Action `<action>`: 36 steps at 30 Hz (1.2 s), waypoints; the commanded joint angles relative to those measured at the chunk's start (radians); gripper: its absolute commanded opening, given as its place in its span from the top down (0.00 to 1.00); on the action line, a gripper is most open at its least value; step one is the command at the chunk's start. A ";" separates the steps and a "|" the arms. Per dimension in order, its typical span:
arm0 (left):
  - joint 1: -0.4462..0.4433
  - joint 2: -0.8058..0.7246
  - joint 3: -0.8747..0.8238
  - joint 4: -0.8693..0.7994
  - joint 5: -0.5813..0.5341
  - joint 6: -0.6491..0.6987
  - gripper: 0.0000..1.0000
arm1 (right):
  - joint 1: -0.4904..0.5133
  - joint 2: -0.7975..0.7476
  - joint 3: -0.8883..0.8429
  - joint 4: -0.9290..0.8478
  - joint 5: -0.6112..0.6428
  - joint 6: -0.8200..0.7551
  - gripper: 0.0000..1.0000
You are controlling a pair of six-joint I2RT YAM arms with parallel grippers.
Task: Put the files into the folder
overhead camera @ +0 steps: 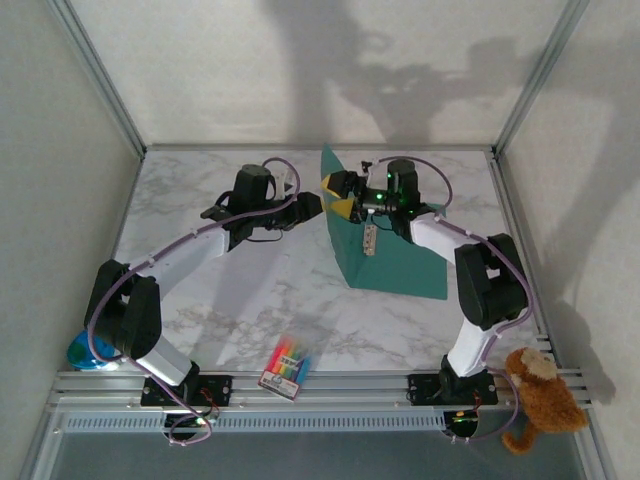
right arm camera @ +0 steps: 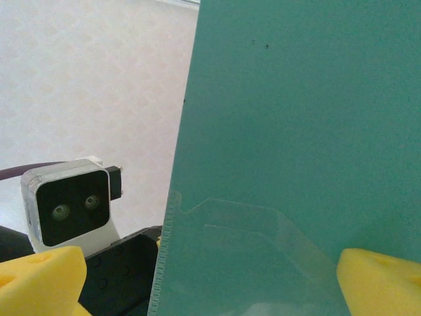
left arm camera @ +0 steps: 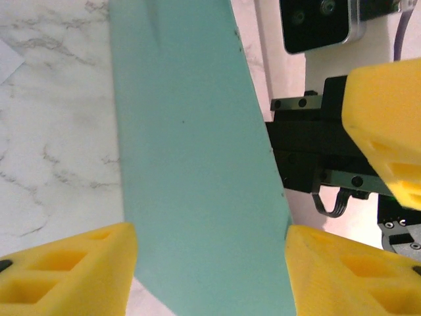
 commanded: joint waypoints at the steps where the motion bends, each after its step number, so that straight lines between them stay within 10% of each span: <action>1: 0.014 0.005 0.026 -0.060 -0.020 0.047 0.37 | 0.018 0.030 0.037 0.034 0.000 0.014 0.01; 18: 0.094 -0.018 -0.104 0.060 0.078 0.009 0.29 | 0.026 0.029 -0.014 0.059 -0.014 0.001 0.01; 36: 0.105 0.152 -0.233 0.114 0.018 0.139 0.72 | 0.025 -0.129 -0.052 -0.150 -0.007 -0.147 0.01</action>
